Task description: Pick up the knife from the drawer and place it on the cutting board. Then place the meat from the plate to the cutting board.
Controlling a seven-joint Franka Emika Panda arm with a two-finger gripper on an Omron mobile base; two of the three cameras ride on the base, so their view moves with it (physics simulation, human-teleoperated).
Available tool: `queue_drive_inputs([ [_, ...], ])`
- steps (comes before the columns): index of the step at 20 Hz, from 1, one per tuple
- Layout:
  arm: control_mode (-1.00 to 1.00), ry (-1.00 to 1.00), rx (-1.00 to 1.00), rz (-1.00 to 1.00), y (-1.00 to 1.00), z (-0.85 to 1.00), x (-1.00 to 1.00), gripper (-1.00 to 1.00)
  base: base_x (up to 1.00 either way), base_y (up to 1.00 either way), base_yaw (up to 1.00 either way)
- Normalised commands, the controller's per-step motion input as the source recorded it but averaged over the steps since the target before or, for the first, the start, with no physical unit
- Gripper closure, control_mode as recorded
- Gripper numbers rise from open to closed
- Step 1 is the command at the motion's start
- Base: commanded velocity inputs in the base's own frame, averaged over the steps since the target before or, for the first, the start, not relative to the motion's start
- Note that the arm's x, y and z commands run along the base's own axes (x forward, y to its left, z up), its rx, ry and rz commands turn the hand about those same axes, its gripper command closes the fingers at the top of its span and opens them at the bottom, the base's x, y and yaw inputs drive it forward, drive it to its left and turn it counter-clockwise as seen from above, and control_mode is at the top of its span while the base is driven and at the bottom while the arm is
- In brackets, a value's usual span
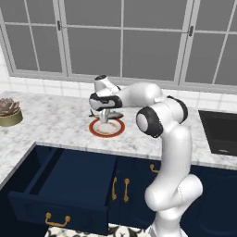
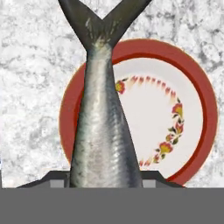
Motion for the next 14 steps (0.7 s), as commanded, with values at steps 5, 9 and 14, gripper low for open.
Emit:
queue_drive_inputs([
  [5, -1.0, 0.0, 0.0, -0.09, -0.06, 0.76, -1.0, 1.0, 0.0, 0.0, 0.0],
  [9, -1.0, 0.0, 0.12, -0.19, -0.25, 0.93, -1.0, 1.0, 0.0, 0.0, 0.0],
  [14, -1.0, 0.03, 0.1, -0.35, -0.25, 0.73, -0.99, 1.0, 0.0, 0.0, 0.0],
])
